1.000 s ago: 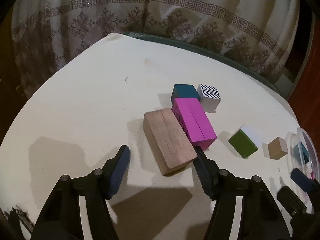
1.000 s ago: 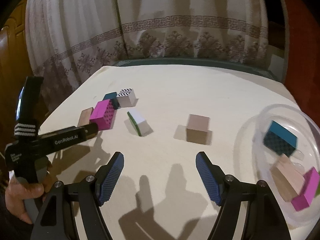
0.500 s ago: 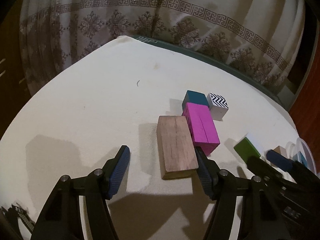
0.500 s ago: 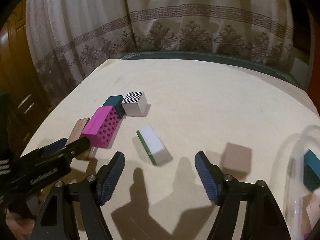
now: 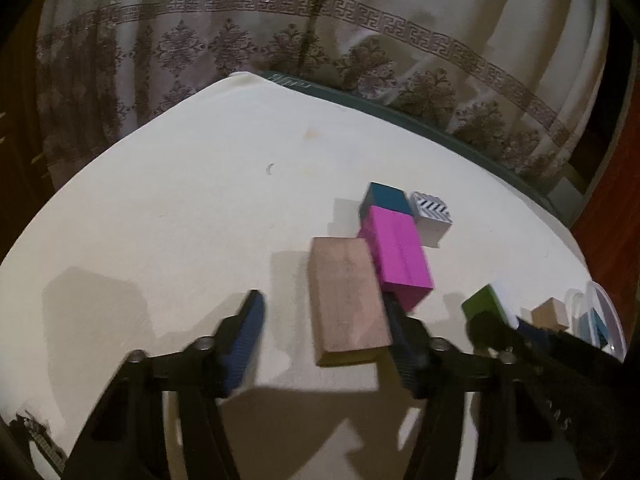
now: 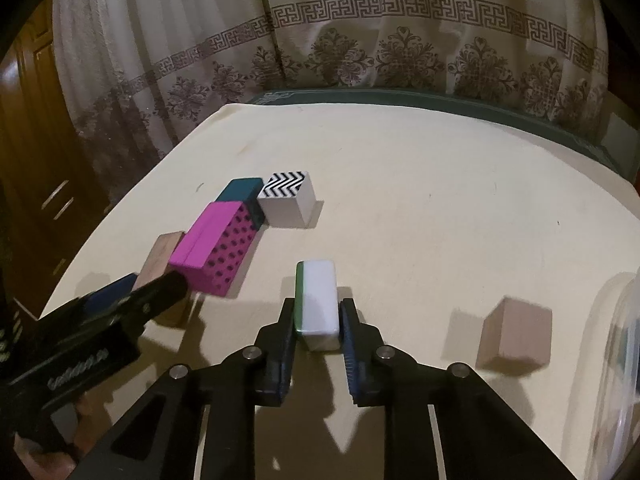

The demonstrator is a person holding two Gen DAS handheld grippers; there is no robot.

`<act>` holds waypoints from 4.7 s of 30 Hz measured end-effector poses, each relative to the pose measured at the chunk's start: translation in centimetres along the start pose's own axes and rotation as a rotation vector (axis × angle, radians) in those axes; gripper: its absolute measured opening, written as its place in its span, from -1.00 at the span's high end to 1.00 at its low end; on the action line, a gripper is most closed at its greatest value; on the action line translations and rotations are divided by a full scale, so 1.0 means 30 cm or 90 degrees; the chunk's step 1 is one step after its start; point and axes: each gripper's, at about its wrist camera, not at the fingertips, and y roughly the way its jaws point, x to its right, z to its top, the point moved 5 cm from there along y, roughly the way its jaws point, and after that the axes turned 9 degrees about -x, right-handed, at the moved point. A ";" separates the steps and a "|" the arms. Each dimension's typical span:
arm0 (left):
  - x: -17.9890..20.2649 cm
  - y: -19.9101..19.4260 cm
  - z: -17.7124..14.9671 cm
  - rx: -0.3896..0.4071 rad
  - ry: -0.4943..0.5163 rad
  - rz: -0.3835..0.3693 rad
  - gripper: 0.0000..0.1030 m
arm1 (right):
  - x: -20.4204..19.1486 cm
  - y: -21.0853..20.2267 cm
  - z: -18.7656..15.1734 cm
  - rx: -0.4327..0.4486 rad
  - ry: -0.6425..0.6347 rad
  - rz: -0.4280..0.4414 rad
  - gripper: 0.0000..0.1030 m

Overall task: Organize rigid objects
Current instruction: 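Close left tool on wood brick and lift it while right tool lifts white-green brick, then carry wood brick with left tool while right tool carries white-green brick into tray, then release wood brick from left tool while right tool releases white-green brick in tray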

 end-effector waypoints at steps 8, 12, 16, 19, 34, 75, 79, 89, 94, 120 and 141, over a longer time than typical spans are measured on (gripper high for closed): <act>0.020 -0.020 -0.006 0.014 0.013 -0.009 0.39 | -0.001 -0.075 -0.071 0.019 0.014 0.005 0.60; 0.020 -0.046 -0.010 0.032 0.015 -0.015 0.39 | 0.023 -0.125 -0.097 0.032 0.037 0.007 0.60; 0.023 -0.068 -0.013 0.049 0.019 -0.021 0.39 | 0.056 -0.183 -0.119 0.054 0.056 0.003 0.63; 0.017 -0.072 -0.011 0.053 0.012 -0.021 0.39 | 0.077 -0.236 -0.129 0.075 0.071 -0.007 0.63; -0.015 -0.094 -0.020 0.075 -0.021 -0.017 0.39 | 0.109 -0.198 -0.156 0.038 0.102 0.026 0.32; 0.099 -0.170 -0.064 0.076 0.030 -0.012 0.39 | 0.442 -0.488 -0.276 0.150 0.235 -0.094 0.60; 0.155 -0.196 -0.074 0.078 0.053 -0.017 0.39 | 0.523 -0.521 -0.299 0.163 0.269 -0.108 0.60; 0.306 -0.260 -0.082 0.086 0.106 -0.034 0.39 | 0.624 -0.555 -0.321 0.185 0.299 -0.127 0.59; 0.391 -0.277 -0.093 0.083 0.136 -0.041 0.39 | 0.661 -0.559 -0.349 0.191 0.319 -0.117 0.58; 0.949 -0.207 -0.154 0.023 0.299 -0.168 0.39 | 0.814 -0.653 -0.492 0.212 0.355 -0.137 0.58; 1.122 -0.137 -0.163 -0.008 0.336 -0.207 -0.29 | 0.856 -0.634 -0.520 0.197 0.371 -0.144 0.58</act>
